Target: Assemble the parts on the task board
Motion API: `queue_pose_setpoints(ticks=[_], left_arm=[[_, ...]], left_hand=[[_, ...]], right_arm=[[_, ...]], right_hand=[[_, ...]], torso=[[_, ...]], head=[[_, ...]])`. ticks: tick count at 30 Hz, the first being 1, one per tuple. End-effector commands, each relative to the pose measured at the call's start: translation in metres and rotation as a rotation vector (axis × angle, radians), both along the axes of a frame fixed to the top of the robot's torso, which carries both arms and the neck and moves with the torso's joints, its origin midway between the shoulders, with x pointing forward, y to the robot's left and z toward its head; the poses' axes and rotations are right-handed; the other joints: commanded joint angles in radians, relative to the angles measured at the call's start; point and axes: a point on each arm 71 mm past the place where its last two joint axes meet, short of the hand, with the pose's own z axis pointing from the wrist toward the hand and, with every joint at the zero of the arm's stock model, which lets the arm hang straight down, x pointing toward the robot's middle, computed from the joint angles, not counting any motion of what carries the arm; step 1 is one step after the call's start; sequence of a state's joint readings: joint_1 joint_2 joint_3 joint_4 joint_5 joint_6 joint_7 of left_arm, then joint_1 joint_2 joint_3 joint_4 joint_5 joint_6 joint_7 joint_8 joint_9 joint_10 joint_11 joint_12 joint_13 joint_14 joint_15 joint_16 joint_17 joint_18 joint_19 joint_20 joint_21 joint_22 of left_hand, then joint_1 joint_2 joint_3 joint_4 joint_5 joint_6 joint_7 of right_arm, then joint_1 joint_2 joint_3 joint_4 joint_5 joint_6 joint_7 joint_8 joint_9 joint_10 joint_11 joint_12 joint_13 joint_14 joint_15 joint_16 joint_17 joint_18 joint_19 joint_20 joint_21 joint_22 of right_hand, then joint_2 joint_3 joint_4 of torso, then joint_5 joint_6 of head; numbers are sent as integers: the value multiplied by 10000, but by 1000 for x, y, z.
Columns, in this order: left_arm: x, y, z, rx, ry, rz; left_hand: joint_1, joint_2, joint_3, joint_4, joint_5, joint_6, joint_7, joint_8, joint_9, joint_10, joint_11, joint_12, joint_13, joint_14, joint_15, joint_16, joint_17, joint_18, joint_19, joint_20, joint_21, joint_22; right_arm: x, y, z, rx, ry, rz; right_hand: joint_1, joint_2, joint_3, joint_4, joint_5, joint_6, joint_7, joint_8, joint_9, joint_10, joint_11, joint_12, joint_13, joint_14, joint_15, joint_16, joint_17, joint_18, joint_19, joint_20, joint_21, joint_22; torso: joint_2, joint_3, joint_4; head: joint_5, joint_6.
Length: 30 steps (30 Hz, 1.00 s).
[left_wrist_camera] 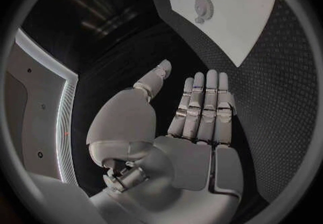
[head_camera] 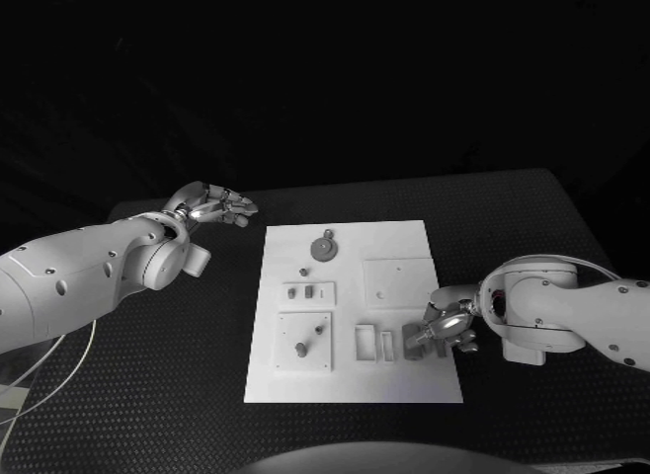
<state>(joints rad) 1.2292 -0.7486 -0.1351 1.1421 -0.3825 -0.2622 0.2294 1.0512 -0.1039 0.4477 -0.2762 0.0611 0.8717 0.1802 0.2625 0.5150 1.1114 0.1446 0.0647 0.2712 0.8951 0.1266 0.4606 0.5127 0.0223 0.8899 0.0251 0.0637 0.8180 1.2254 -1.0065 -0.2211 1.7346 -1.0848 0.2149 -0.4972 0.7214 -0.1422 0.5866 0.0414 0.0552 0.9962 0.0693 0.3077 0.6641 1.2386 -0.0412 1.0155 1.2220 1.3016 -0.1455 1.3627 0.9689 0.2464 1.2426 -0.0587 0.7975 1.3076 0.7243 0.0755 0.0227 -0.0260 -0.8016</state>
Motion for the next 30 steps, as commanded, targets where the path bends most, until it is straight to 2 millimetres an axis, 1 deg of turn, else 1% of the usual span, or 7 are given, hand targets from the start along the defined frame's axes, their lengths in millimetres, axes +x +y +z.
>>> queue_pose_setpoints(ticks=[1, 3, 8, 17, 25, 27, 30], left_arm=[[0, -2, 0, -112, -15, -128], [0, -2, 0, -112, -19, -125], [-1, -1, 1, -105, -13, -106], [-1, -1, 1, -110, -4, -119], [-1, 0, 0, -103, 22, -111], [-1, -1, 0, -113, 34, -141], [-1, -1, 0, -113, 35, -141]], left_hand=[[-67, 68, -18, 39, -44, -65, 6, 35, -16, -20, -18, 45, -16, 48, 2, -57, 13, 91, 52, 27, 61, -14], [-71, 70, -18, 43, -44, -66, 6, 36, -17, -21, -18, 45, -17, 48, 2, -59, 15, 91, 52, 27, 61, -15], [-77, 74, -19, 47, -44, -67, 7, 36, -19, -21, -17, 45, -18, 49, 2, -64, 20, 91, 51, 26, 60, -17], [-89, 75, -22, 55, -44, -67, 7, 38, -21, -20, -18, 46, -20, 51, 2, -70, 28, 91, 51, 27, 60, -21], [-106, 74, -27, 65, -44, -69, 7, 39, -25, -21, -17, 45, -22, 53, 3, -79, 37, 91, 50, 27, 60, -25], [-111, 75, -28, 68, -44, -71, 8, 39, -26, -22, -17, 45, -24, 53, 4, -82, 40, 91, 49, 27, 60, -26], [-115, 76, -28, 71, -44, -73, 8, 39, -28, -23, -17, 44, -25, 53, 4, -85, 43, 91, 49, 27, 60, -28]], right_arm=[[2, 4, 0, -112, -329, 93], [4, 5, -1, -236, -377, 150], [6, 8, -6, -702, -682, 412], [9, 19, -17, -1017, -1043, 620], [7, 29, -19, -691, -1042, 605], [7, 30, -19, -656, -1045, 588], [8, 31, -20, -690, -1050, 579]], right_hand=[[2, -90, 49, -33, 32, 290, 10, -32, -11, -27, -10, 68, -17, -8, -32, 59, -14, 154, -36, -31, 71, 227], [6, -109, 50, -38, 32, 289, 11, -38, -13, -27, -9, 70, -20, -8, -31, 61, -16, 154, -36, -31, 76, 226], [-4, -200, 68, -22, 34, 268, 21, -78, -28, -37, 1, 73, -39, -15, -24, 61, -27, 154, -43, -29, 85, 218], [-35, -320, 137, 71, 36, 275, 28, -110, -37, -47, 7, 78, -66, -23, -18, 57, -44, 154, -48, -30, 89, 206], [-64, -577, 322, 326, 39, 239, 42, -188, -51, -73, 21, 95, -113, -28, -7, 55, -75, 154, -41, -41, 92, 193], [-44, -686, 448, 464, 204, 228, 54, -215, -51, -77, 31, 111, -131, -26, 1, 60, -87, 154, -30, -47, 93, 189], [10, -728, 545, 569, 584, 231, 60, -233, -38, -83, 37, 135, -149, -21, 8, 73, -96, 154, -15, -46, 110, 195]], torso=[[10, 14, -4], [11, 16, 3], [14, -3, -2], [11, 2, -7], [22, 2, -8], [21, 0, -10], [21, -2, -6]], head=[[43, -27], [54, -43], [99, -80], [164, -142], [196, -170], [204, -170], [232, -188]])
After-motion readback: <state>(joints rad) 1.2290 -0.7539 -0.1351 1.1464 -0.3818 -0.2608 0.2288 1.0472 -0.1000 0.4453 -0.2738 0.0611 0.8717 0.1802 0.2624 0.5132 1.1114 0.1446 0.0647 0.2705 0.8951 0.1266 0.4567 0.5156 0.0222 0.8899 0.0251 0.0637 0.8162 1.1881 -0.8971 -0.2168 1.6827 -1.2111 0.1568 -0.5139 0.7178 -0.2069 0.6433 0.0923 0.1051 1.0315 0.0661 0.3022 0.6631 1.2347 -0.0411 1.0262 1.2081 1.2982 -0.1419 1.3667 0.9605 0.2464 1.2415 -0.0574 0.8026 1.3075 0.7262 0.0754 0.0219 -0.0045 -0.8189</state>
